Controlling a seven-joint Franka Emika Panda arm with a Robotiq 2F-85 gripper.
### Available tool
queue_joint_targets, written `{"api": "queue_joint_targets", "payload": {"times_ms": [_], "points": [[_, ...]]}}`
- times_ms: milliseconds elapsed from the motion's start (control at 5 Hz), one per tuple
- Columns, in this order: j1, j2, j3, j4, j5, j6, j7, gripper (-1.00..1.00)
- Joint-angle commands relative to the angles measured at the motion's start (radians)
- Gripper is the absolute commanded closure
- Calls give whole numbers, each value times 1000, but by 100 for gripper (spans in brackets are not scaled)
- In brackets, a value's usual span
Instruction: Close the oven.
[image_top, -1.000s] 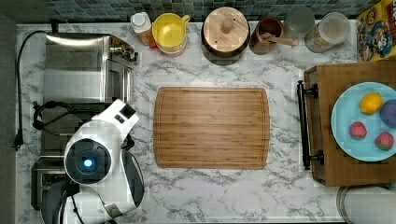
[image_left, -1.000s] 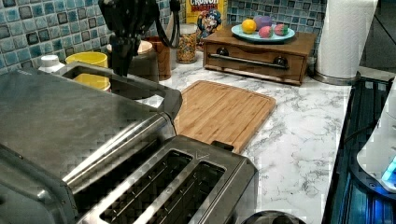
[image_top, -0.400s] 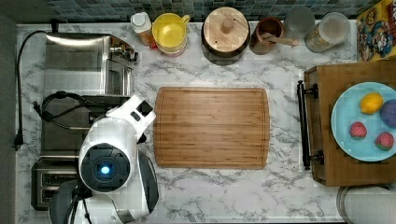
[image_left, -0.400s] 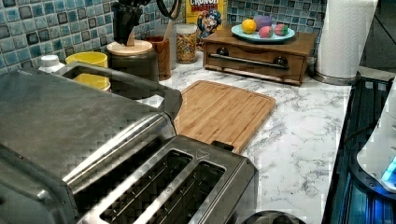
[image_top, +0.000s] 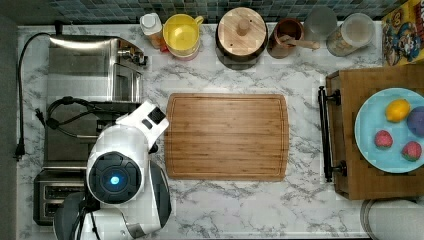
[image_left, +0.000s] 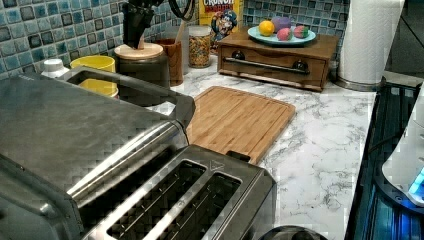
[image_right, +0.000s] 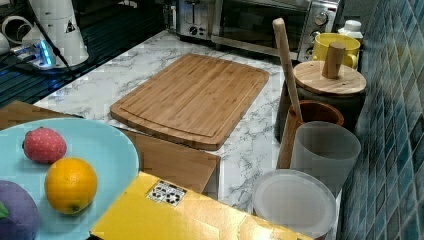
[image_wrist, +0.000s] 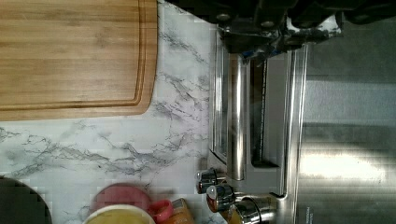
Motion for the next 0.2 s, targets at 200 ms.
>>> {"api": "queue_joint_targets", "payload": {"times_ms": [200], "points": [[20,-40,21,45,18,8,28,100]]}}
